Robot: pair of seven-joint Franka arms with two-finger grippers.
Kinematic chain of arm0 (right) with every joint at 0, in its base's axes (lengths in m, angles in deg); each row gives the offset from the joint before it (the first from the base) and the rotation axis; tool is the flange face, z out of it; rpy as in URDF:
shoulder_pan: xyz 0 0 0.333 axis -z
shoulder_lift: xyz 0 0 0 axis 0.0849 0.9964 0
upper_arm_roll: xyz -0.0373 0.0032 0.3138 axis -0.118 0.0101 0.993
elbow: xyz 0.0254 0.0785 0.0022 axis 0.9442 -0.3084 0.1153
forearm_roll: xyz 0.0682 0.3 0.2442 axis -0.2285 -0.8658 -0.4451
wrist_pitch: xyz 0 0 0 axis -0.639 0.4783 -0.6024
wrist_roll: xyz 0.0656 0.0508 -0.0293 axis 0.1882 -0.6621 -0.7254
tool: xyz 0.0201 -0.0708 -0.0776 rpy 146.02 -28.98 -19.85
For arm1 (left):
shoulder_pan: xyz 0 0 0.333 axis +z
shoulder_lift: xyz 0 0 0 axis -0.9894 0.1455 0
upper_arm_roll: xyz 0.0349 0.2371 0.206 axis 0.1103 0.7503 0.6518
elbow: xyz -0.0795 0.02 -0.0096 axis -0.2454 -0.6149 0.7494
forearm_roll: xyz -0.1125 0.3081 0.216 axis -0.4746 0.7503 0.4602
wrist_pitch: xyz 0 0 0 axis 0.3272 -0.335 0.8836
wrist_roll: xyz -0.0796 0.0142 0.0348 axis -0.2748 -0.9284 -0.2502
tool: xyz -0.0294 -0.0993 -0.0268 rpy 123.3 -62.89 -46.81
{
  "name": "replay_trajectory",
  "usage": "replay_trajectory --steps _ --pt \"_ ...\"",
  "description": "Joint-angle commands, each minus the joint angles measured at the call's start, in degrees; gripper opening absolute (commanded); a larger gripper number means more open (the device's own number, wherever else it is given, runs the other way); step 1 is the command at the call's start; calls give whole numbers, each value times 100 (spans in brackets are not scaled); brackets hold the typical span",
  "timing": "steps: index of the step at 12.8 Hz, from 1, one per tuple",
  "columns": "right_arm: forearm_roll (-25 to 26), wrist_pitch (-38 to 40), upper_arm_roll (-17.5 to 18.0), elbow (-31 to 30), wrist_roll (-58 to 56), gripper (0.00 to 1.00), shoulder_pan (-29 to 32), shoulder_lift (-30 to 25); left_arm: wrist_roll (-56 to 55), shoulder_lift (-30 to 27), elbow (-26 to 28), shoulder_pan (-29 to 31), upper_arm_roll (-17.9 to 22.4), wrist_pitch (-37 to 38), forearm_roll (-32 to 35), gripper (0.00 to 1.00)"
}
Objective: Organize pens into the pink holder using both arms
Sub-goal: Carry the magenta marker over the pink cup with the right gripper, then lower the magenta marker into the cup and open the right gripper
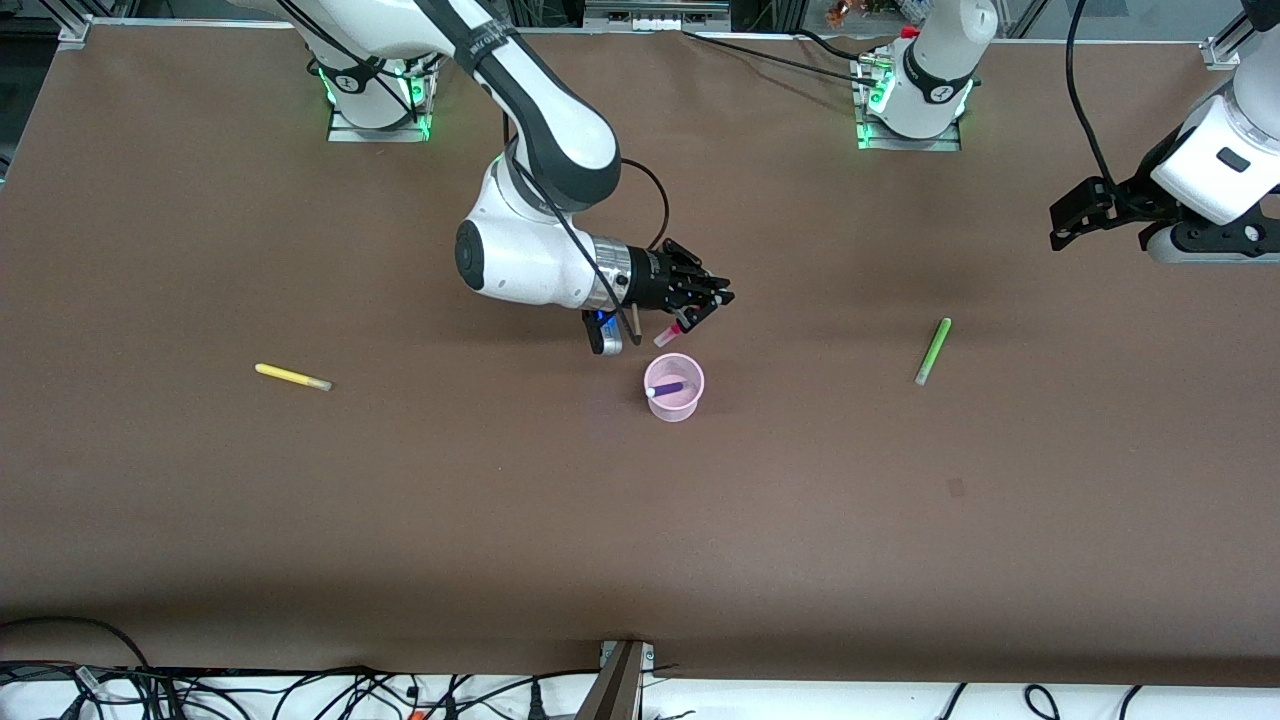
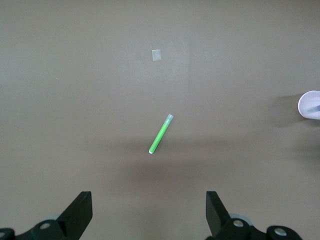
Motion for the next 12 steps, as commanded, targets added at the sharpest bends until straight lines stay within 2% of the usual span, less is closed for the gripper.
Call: replay_trajectory --steps 1,9,12 --pt "-556 -225 -29 501 18 0 -67 425 -74 -79 -17 0 -21 111 46 100" --pt "-593 -270 -38 1256 -44 0 -67 1190 -65 -79 -17 8 -21 146 46 100" --pt "-593 -270 -47 1274 -193 0 -49 1252 -65 -79 -61 8 -21 190 46 100"
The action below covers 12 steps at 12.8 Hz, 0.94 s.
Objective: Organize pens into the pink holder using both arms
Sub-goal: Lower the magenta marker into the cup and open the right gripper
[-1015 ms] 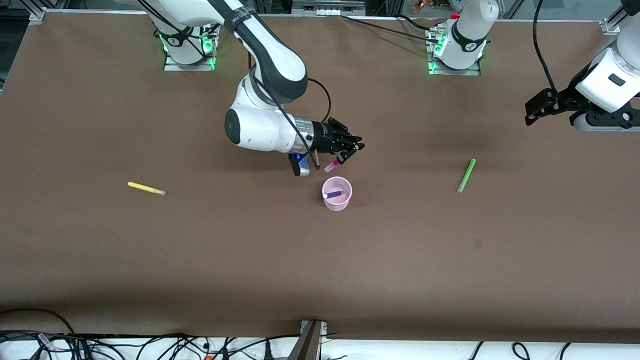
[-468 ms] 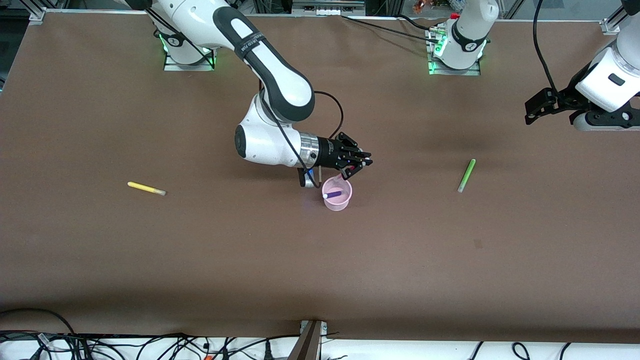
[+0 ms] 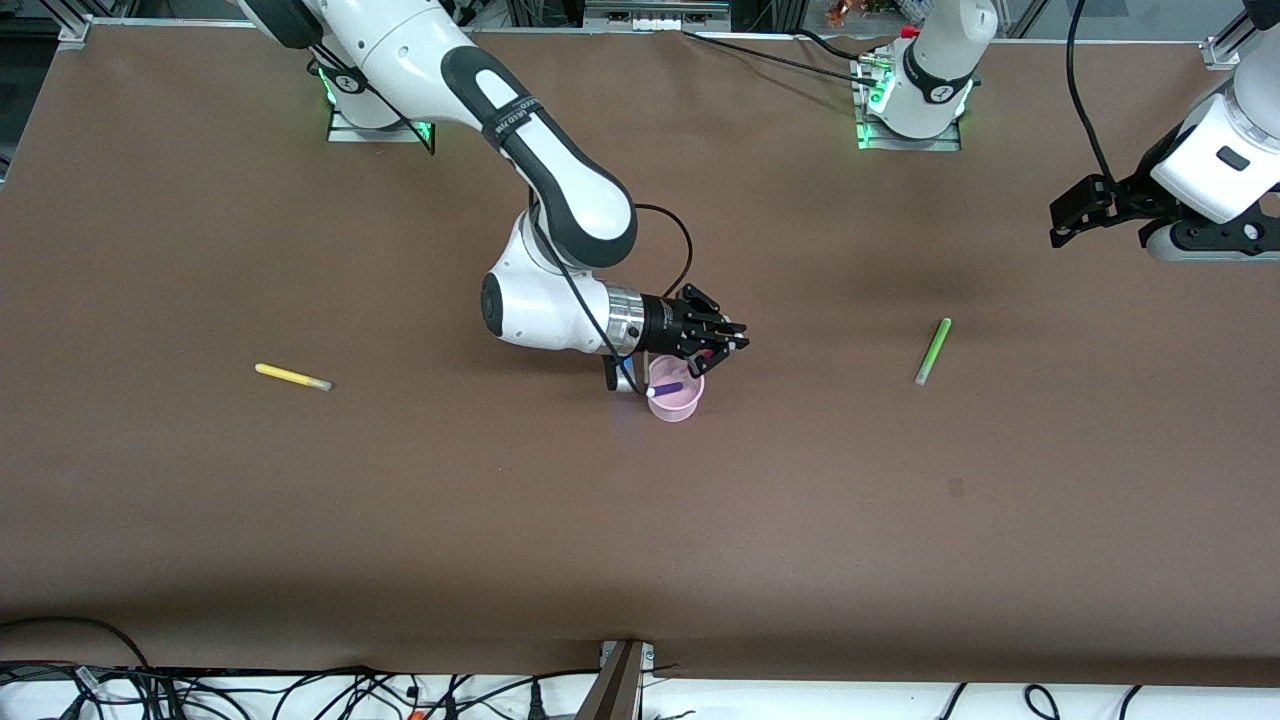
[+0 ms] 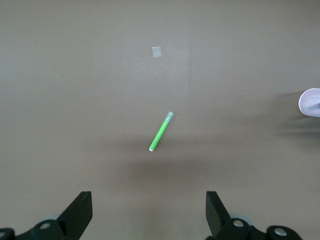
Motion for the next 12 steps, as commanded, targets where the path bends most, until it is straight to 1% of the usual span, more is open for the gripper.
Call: replay_trajectory --steps 1,5,6,7,8,12 --pt "-131 -28 -32 224 -175 0 -9 149 -74 -54 -65 6 -21 125 46 100" --pt "-139 33 -40 216 -333 0 141 192 -65 -54 -65 6 -12 125 46 100" --pt "-139 33 -32 189 -420 2 150 201 -65 -54 -65 6 -21 125 46 100" --pt "-139 33 -32 189 -465 8 184 236 -65 -63 -65 6 -21 134 46 100" --pt "-139 33 -32 189 -465 11 202 254 -65 -54 -65 6 -21 151 46 100" --pt "-148 33 -32 189 -465 10 211 254 -65 -54 -83 -11 -30 169 46 100"
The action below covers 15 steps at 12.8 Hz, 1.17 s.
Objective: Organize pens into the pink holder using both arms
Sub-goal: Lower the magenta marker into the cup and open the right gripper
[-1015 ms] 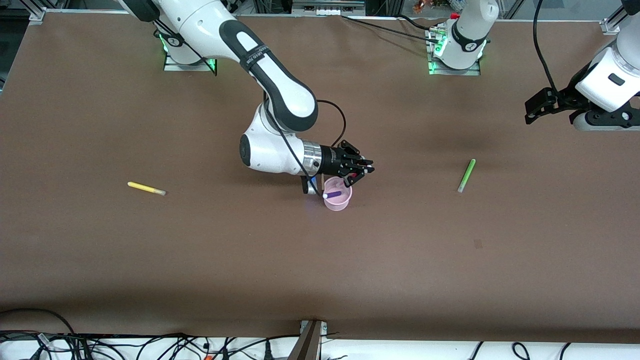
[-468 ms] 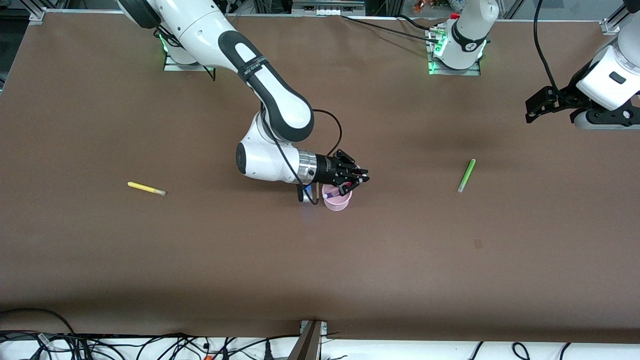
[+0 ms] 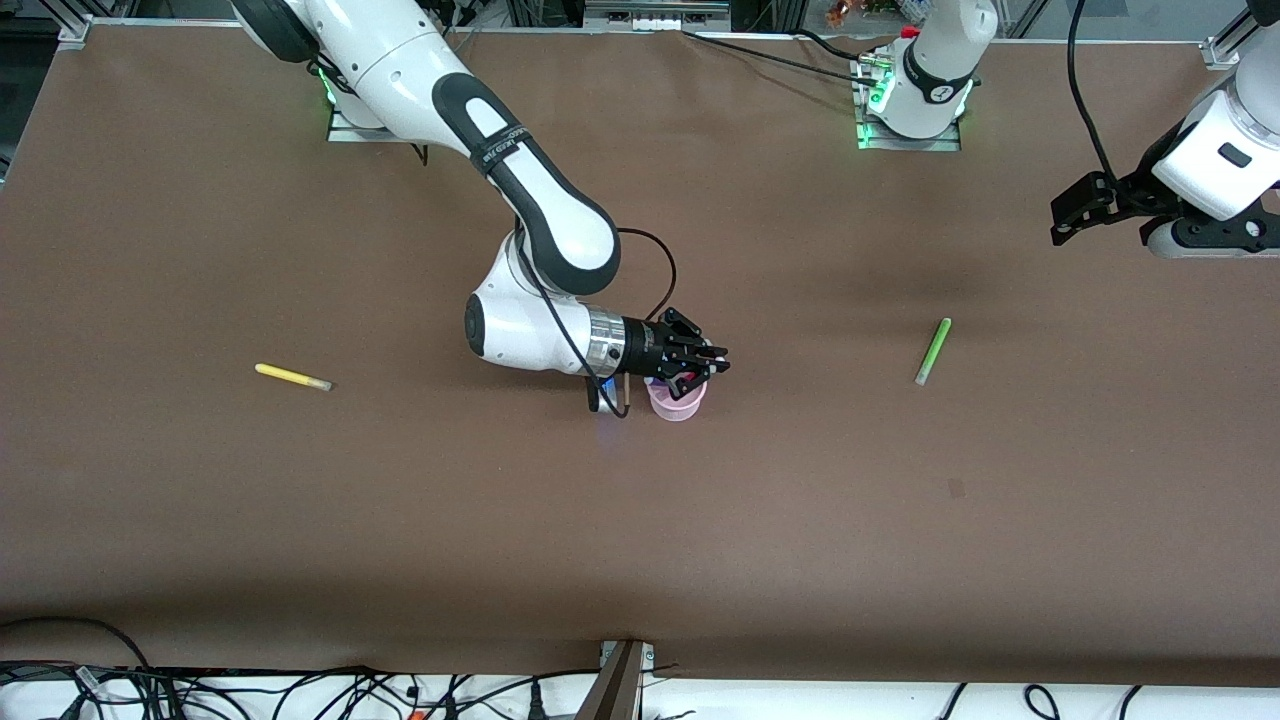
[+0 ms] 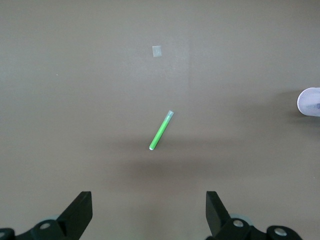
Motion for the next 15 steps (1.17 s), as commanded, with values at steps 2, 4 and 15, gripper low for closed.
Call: replay_trajectory --steps 2,4,15 --pt "-147 33 31 137 -142 10 23 84 -56 -40 -74 6 -19 166 46 100" --pt "-147 33 31 154 -151 13 41 102 -47 -49 -83 33 -10 166 46 100" --pt "842 481 -268 112 -1088 100 120 -501 -30 -40 -83 41 -10 175 37 100"
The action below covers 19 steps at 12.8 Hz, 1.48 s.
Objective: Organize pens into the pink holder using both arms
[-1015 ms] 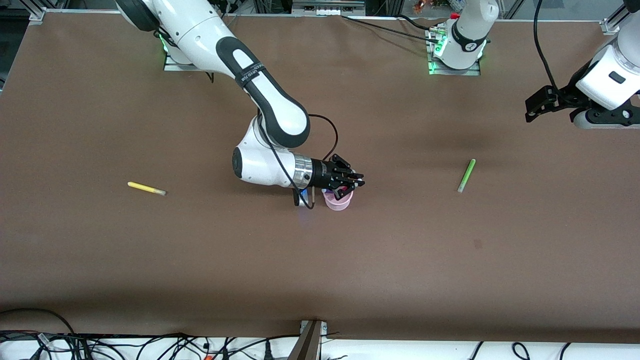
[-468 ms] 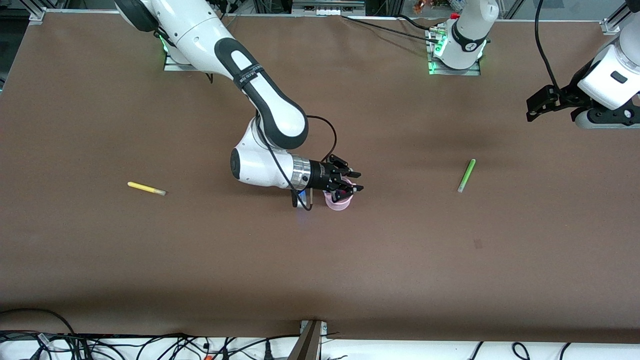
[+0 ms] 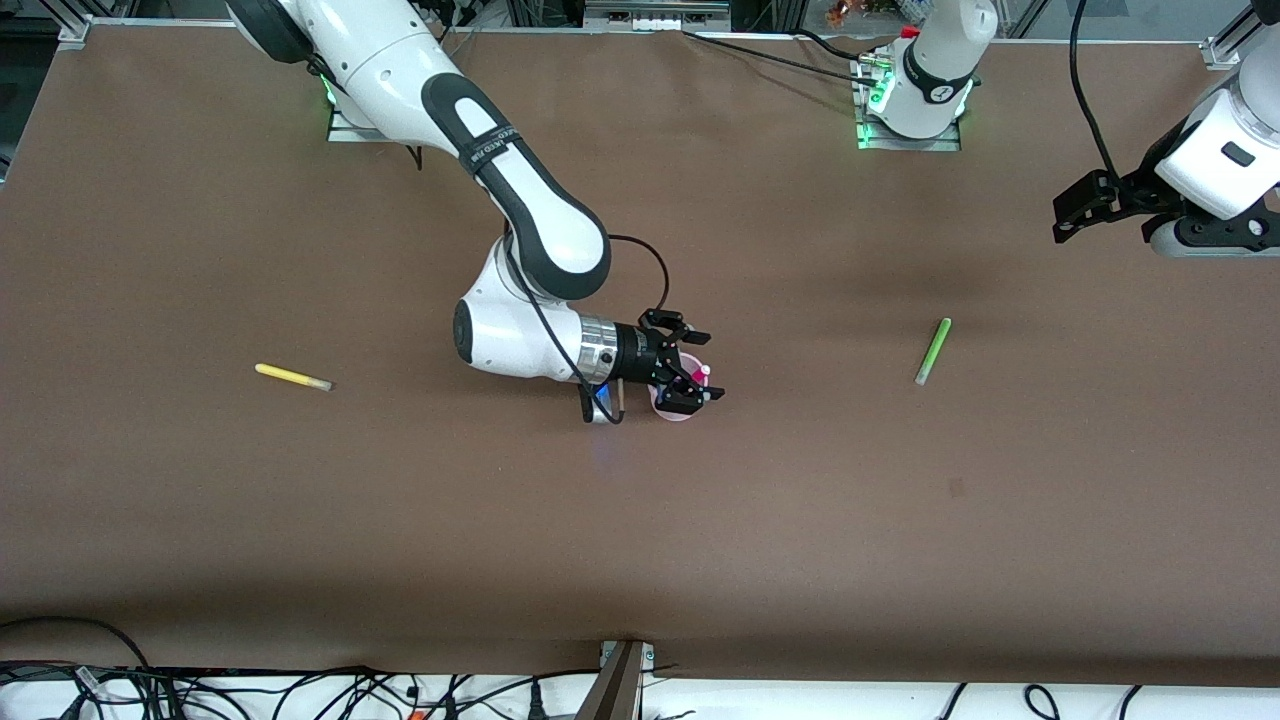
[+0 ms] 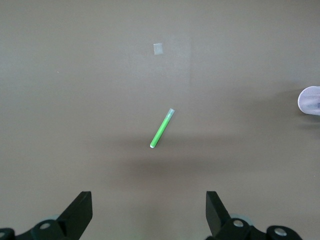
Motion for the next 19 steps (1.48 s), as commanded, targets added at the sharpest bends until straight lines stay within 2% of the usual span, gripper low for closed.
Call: replay_trajectory --steps 1,2,4,7,8,9,11,13,17,19 --pt "1134 215 -270 -400 -665 100 60 -722 -30 -37 -70 32 -17 114 37 100" --pt "1549 450 -489 -612 -719 100 68 -968 -30 -37 -70 41 -17 114 37 100" --pt "1790 1458 -1217 -649 -920 100 86 -1259 -30 -46 -70 41 -17 131 37 100" --pt "1808 2996 -2236 -711 -2359 100 69 -1655 -39 -37 -70 41 -17 202 37 100" --pt "2034 3454 -2562 -824 -2981 100 69 -1926 -39 -37 -70 41 -17 202 37 100" --pt "2471 3798 -2731 -956 -3362 100 69 -2216 -39 -37 -70 41 -17 202 37 100" --pt "3316 4125 -2881 -1298 -3672 100 69 -2849 -39 -37 -70 32 -26 202 37 100" --pt "4098 4170 -2882 -1676 -3892 100 69 -3420 -47 -37 -79 24 -34 202 37 100" --pt "5145 4240 -2873 -2178 -4770 100 69 -4256 -73 -37 -79 -11 -43 202 37 100" --pt "5655 4424 -2864 -2240 -4920 100 68 -4529 -91 -46 -79 -20 -43 219 37 100"
